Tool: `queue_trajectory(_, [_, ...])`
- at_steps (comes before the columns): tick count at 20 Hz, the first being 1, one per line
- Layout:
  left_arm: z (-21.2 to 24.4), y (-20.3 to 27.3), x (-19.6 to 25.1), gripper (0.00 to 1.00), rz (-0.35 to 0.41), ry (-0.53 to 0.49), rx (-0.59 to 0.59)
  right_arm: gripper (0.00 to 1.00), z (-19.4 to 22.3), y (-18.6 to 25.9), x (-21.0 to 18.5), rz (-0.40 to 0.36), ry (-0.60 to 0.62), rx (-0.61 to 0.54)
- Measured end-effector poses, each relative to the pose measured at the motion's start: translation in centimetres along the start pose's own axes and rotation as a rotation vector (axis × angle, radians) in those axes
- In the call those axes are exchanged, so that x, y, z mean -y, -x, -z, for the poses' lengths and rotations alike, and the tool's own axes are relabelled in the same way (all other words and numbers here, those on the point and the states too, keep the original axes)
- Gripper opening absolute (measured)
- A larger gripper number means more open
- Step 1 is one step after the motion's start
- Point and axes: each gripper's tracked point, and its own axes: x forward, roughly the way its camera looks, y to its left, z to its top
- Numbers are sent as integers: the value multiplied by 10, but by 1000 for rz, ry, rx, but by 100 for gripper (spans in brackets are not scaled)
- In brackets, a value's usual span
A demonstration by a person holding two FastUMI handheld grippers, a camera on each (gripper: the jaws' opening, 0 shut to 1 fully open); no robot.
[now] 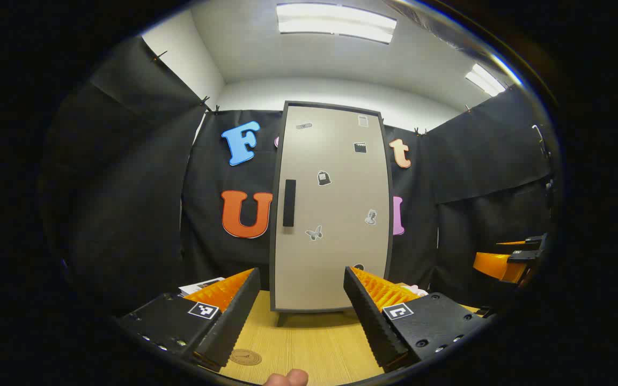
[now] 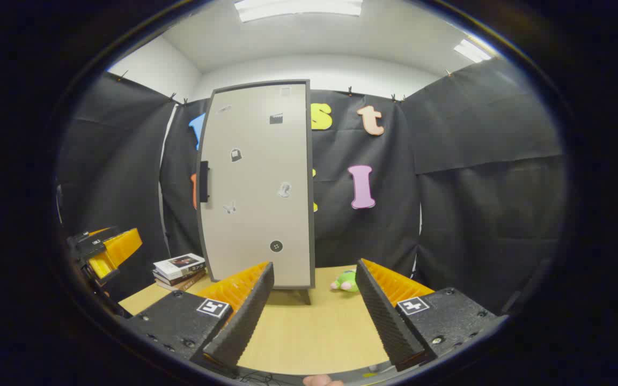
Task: Open the cabinet door with the right hand, grasp the bottle in the cabinet with the left hand and place it on the coaster, then close the cabinet door with the right hand.
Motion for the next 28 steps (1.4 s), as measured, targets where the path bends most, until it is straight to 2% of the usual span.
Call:
queue_trajectory(3, [0, 1, -2, 95, -4, -4, 2, 99, 0, 3, 0, 2, 16, 1])
queue_trajectory(4, [0, 1, -2, 95, -1, -3, 1, 94, 0, 4, -2, 1, 17, 3])
queue_trajectory(14, [-2, 2, -5, 95, 3, 1, 7, 94, -6, 6, -6, 1, 15, 17])
queue_trajectory(15, [-3, 2, -5, 95, 3, 2, 9, 99, -5, 5, -6, 1, 15, 16])
queue_trajectory(19, [1, -2, -6, 95, 5, 0, 1, 99, -7, 1, -7, 0, 8, 16])
queue_trajectory(20, [2, -3, -6, 95, 4, -1, 1, 94, -6, 0, -8, -1, 7, 16])
queue_trajectory(22, [2, -4, -6, 95, 2, -6, 0, 94, -5, -4, -9, -5, 6, 13])
queue_trajectory(26, [6, -8, -9, 95, -20, -13, -2, 94, -2, -17, -21, -37, 8, 3])
queue_trajectory(27, [7, -9, -8, 95, -19, -10, -5, 99, -4, -21, -24, -49, 12, 2])
queue_trajectory(28, [6, -9, -6, 95, -11, -2, -8, 99, -8, -27, -29, -65, 17, 6])
